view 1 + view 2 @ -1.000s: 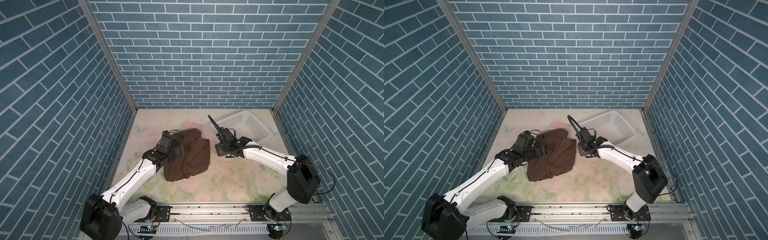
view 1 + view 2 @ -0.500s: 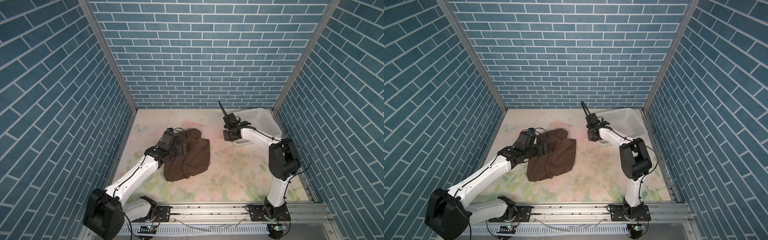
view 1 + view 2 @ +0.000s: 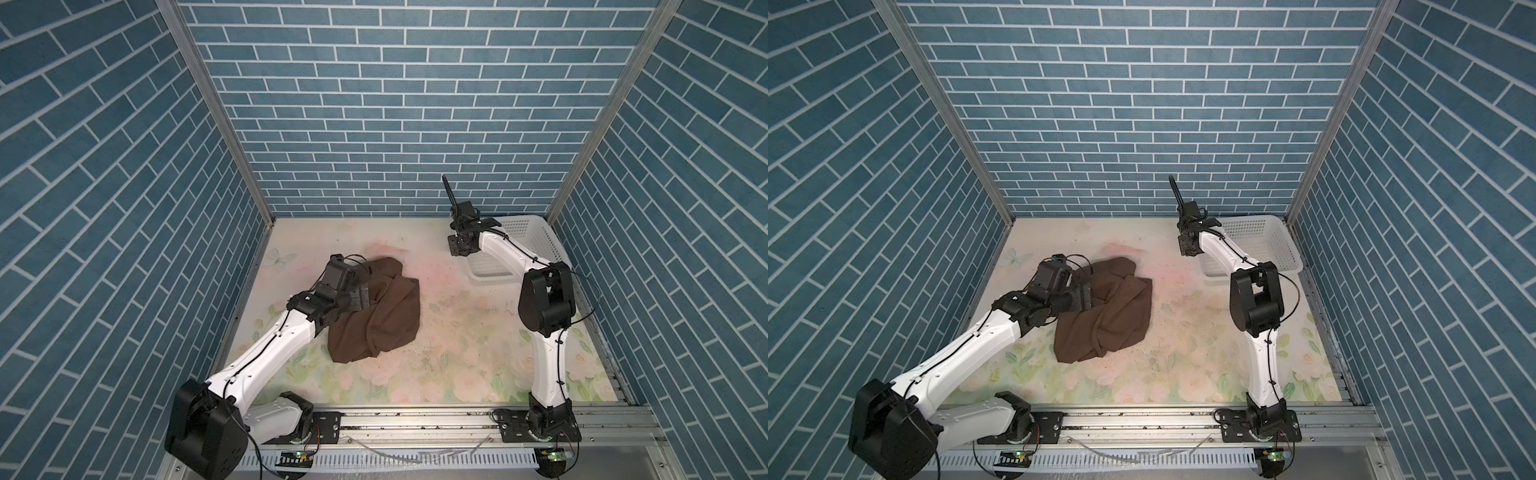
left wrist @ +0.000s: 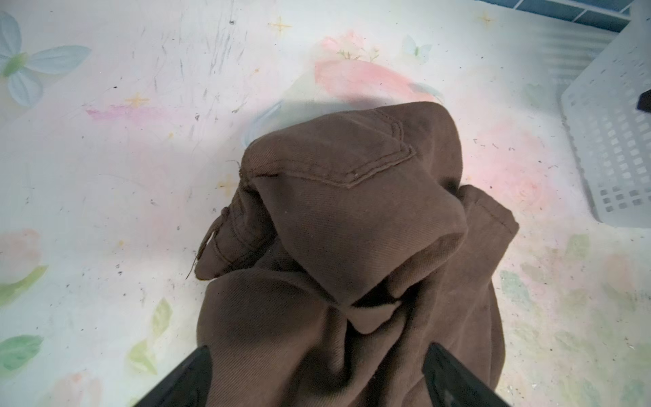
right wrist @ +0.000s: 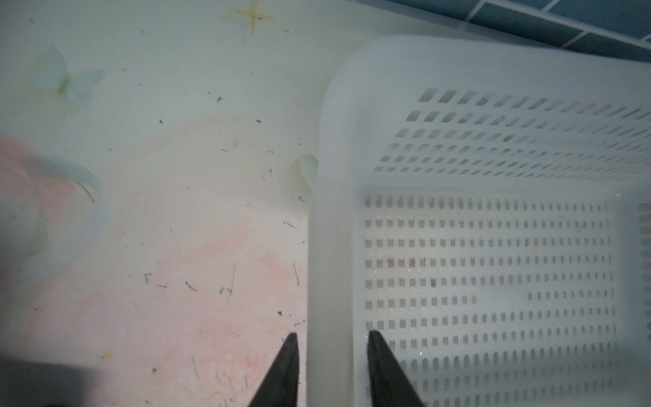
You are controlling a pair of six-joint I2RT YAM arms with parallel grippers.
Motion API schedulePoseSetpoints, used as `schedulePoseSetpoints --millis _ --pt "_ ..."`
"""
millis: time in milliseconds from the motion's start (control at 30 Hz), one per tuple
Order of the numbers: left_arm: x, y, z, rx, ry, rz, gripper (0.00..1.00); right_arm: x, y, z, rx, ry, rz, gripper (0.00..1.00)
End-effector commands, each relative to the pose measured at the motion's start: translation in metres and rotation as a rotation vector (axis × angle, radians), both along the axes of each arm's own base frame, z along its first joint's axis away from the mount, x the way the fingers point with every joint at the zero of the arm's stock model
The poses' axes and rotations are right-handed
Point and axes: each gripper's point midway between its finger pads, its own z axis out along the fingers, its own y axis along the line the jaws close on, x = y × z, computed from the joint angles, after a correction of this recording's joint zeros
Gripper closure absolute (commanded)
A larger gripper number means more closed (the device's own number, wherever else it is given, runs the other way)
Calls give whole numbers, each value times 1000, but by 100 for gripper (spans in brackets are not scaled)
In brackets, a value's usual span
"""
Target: Fold and stack the trousers
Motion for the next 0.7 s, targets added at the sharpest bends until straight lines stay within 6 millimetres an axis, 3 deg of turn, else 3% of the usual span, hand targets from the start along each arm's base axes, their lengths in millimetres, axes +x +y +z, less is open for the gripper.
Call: schedulePoseSetpoints --millis 0,67,167,233,300,367,467,567,667 --pt "-7 14 -8 57 28 32 3 -4 7 46 48 -80 26 44" --pt "-5 13 -16 63 40 31 3 -18 8 64 58 -123 27 37" --pt "8 5 -28 71 61 14 4 -54 8 82 55 -180 48 30" --pt "18 -9 -38 41 73 -20 11 -81 8 95 63 -213 61 27" --pt "26 -26 -54 -15 107 -56 24 -106 9 106 88 -229 81 25" --pt "31 -45 -71 -90 153 -78 56 -130 7 113 116 -238 96 24" --pt "34 -73 -86 -202 204 -102 86 -152 -4 118 150 -250 84 23" --pt "34 -105 -76 -274 198 -176 99 -165 -14 121 164 -264 69 24" --pt "26 -141 -46 -279 177 -280 100 -173 -15 119 198 -262 69 26"
